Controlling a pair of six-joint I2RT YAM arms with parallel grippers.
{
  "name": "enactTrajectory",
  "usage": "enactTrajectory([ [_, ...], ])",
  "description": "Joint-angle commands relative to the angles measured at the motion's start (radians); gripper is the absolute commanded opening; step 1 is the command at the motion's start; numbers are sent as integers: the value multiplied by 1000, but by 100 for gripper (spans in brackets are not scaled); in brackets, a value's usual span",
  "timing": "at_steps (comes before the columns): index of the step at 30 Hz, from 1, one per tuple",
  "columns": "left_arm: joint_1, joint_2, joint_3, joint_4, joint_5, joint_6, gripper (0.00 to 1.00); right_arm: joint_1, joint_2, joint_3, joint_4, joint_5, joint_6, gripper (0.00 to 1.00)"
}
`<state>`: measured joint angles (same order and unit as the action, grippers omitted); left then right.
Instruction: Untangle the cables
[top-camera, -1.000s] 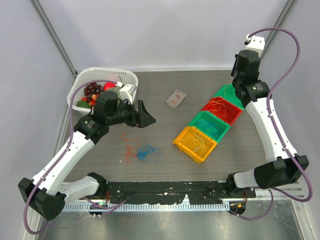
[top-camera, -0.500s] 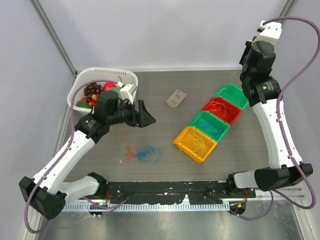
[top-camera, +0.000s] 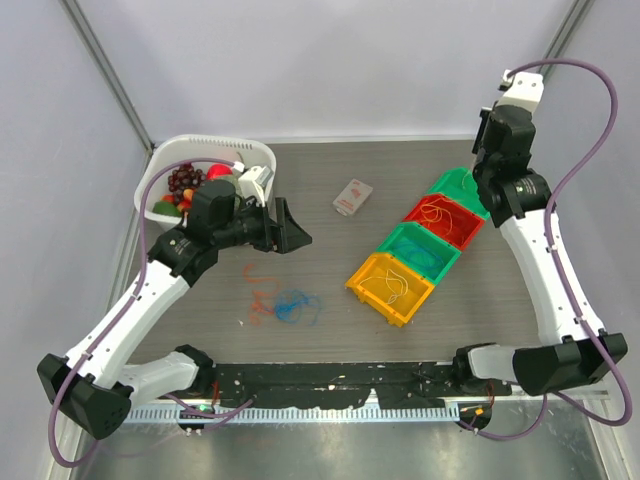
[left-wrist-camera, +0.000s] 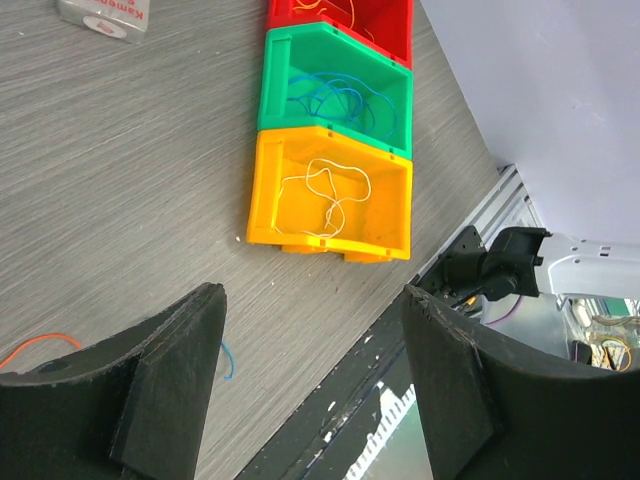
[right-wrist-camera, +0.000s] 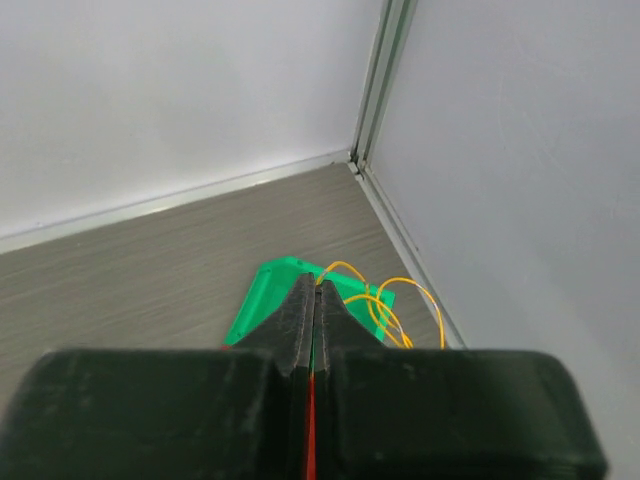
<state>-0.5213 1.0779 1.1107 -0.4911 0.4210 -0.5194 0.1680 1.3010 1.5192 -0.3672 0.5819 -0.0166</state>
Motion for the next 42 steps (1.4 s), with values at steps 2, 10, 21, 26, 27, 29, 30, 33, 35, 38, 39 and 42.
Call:
enactTrajectory([
  [2,3,8,35,20,22,-17,74,-2,-68,-144,10,-49,96,1],
  [10,3,14,37,-32,2,-19,74,-45,47,-309,-25,-335,302,1],
  [21,3,-6,23,-113,-44,-39,74,-153,409,-193,-153,-553,319,1],
  [26,1,-29,5,-135,-60,-53,74,-153,651,20,-326,-556,261,1],
  [27,4,-30,5,-141,-60,-53,74,-154,670,45,-350,-562,260,1],
  [29,4,-39,5,-152,-65,-53,74,-153,699,104,-407,-556,264,4],
  [30,4,-45,3,-158,-73,-56,75,-150,690,120,-426,-539,265,6],
  [33,6,-67,-14,-176,-137,-71,75,-131,641,130,-450,-482,257,20],
  [35,12,-76,-26,-208,-218,-103,75,-127,613,154,-498,-453,256,32],
  [38,59,-75,-38,-288,-298,-158,76,-102,548,177,-573,-424,256,46],
  [39,82,-72,-48,-305,-307,-180,77,-78,531,177,-581,-412,254,52],
  [42,154,-84,-100,-334,-309,-247,76,25,436,159,-608,-305,247,57],
])
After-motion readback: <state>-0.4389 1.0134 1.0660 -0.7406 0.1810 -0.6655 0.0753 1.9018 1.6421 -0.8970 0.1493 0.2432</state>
